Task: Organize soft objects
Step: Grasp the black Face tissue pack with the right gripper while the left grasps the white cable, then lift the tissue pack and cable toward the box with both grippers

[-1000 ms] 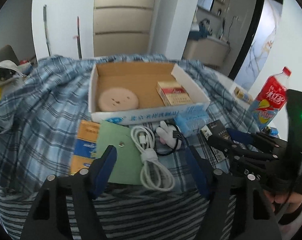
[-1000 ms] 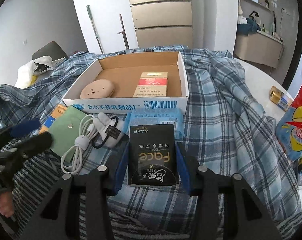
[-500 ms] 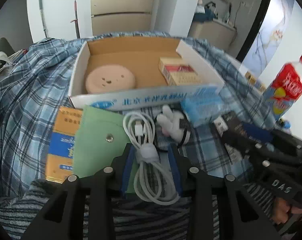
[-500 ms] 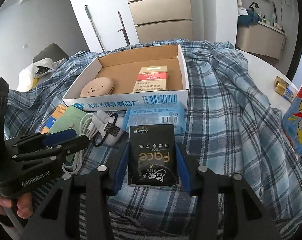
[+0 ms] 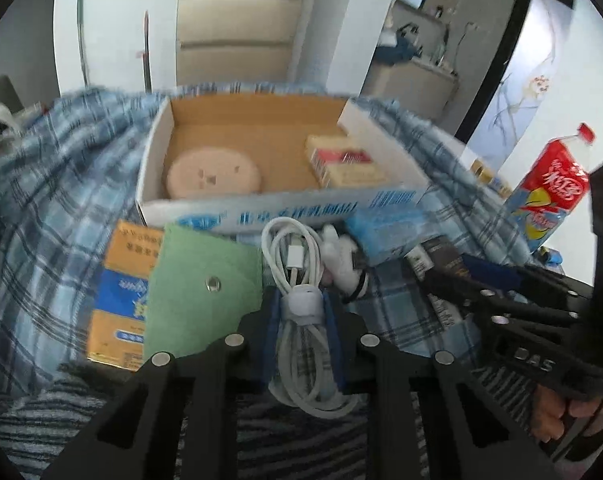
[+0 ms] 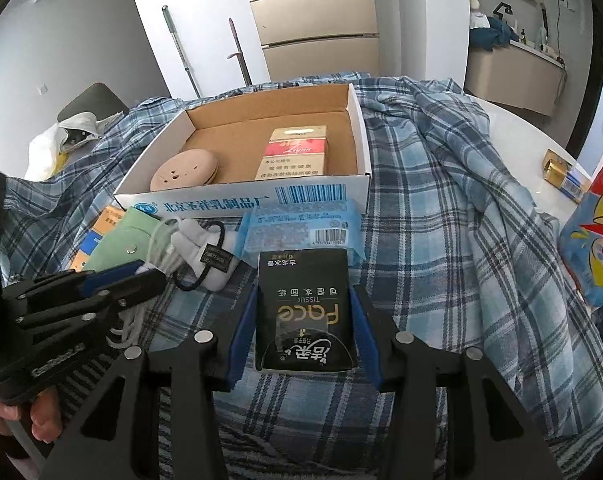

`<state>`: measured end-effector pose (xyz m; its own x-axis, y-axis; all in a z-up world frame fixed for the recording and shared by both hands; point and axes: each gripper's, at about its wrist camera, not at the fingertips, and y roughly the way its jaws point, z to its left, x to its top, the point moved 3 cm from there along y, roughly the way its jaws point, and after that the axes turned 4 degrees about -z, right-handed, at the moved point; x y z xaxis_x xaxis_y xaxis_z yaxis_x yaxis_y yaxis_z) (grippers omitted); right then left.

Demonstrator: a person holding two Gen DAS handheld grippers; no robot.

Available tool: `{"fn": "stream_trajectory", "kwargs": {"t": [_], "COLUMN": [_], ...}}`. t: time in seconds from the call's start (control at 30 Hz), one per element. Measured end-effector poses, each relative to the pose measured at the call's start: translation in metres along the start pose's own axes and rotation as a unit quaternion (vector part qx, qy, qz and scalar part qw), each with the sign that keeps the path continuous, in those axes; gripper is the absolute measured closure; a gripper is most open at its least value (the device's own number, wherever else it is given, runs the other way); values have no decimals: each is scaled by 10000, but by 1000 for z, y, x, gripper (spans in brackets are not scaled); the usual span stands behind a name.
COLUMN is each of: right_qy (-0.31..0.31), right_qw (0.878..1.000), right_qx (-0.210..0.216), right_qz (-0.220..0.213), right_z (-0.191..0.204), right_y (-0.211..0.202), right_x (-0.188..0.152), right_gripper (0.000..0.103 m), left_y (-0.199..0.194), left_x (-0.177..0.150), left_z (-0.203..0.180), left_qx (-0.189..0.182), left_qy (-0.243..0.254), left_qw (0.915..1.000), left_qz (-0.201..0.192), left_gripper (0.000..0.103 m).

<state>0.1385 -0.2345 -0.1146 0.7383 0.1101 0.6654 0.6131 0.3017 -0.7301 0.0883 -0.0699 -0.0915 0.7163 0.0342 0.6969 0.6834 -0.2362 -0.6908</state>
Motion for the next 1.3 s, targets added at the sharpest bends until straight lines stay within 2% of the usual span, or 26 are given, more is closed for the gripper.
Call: {"fn": "stream_trajectory", "kwargs": {"t": [0.3,0.5,0.7,0.83,0.93,1.03,1.17,1.3], "right_qy": [-78,23,-59,-71,-318,-523,-709,-1013], "right_qw": [9995,9985,9980,9954,9948,9921,9867,9792], "right_qx": [49,205,231,564,442,424,653,666], "right_qz": [-301,-501,-591,-776,-856,-1061,-1312,-1629], "right_z": [4,0,4,8,15,25,38,53], "right_y": [-12,-19,-23,-35,-43,-55,-70,-80], "right_x": [1,3,4,10,20,32,51,74], "right_gripper": [58,58,58,58,58,58,58,58], "left_y": [-38,-57,-68,-87,-102,-113,-129,-140], "left_x": [9,12,14,17,20,25,44,70], "left_z": [-7,-11,-12,-20,-27,-31,-21,-11], "left_qx": [-166,-326,-168,-86,18,1,25,289], "left_qy": [148,244,267,481,634,801,766,743], "left_qw": [9955,9903,9897,9875,9844,9835,9829,9790], "left_qz": [-926,-1330,-1398,-1498,-1640,-1620,-1672,-1877], "left_gripper": [79,79,79,79,79,79,79,79]}}
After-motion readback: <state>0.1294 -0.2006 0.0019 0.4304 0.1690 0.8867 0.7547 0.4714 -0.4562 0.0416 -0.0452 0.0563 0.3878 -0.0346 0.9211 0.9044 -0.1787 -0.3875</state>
